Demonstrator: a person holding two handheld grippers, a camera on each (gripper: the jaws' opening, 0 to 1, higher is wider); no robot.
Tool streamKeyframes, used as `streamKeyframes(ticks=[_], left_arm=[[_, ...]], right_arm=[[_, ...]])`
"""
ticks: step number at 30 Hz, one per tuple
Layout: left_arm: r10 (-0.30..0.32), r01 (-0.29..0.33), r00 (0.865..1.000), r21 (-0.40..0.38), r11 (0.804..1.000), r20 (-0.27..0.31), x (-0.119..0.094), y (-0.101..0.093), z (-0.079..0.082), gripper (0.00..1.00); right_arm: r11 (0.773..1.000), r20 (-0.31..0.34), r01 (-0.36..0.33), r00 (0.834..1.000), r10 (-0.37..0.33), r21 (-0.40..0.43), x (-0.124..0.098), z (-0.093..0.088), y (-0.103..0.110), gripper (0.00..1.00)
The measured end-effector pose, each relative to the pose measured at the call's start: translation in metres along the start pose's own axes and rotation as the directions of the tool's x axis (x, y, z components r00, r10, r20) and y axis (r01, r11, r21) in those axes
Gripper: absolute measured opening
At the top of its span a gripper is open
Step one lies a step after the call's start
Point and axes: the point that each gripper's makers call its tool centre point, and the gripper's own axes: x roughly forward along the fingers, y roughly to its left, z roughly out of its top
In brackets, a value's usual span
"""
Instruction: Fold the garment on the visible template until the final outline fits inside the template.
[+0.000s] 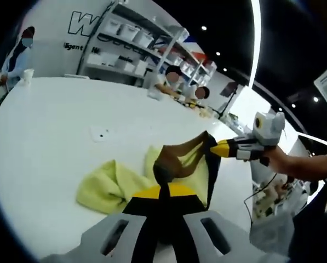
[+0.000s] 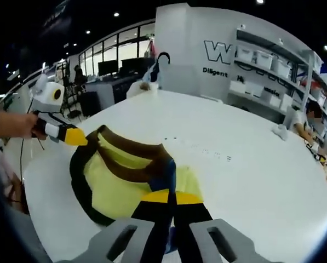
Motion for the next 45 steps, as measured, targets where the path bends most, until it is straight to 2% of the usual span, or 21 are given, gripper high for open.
streamKeyframes(ticks=[6,12,15,31,45], left_arm=[[-0.015,0.014,1.0,0.05,0.999,0.023,-0.012,-0.02,0.019,0.03],[-0.024,0.021,0.999,0.078,0.997,0.035,-0.023,-0.038,0.03,0.03],[-0.028,0.024,0.999,0.094,0.995,0.037,-0.029,-0.051,0.03,0.03],[-0.047,0.042,0.998,0.121,0.992,0.04,-0.065,-0.096,0.019,0.03],[-0.075,0.068,0.996,0.125,0.99,0.052,-0.085,-0.123,0.021,0.03]], right_arm=[[0.999,0.04,0.0,0.999,0.001,-0.039,-0.022,0.017,-0.002,0.0],[0.998,0.073,0.001,0.997,0.004,-0.061,-0.045,0.027,0.001,0.0],[0.998,0.087,0.0,0.996,0.006,-0.066,-0.056,0.029,0.004,0.0],[0.998,0.138,-0.015,0.99,0.023,-0.06,-0.105,0.028,0.025,0.0],[0.998,0.18,-0.028,0.983,0.037,-0.051,-0.139,0.035,0.036,0.0]])
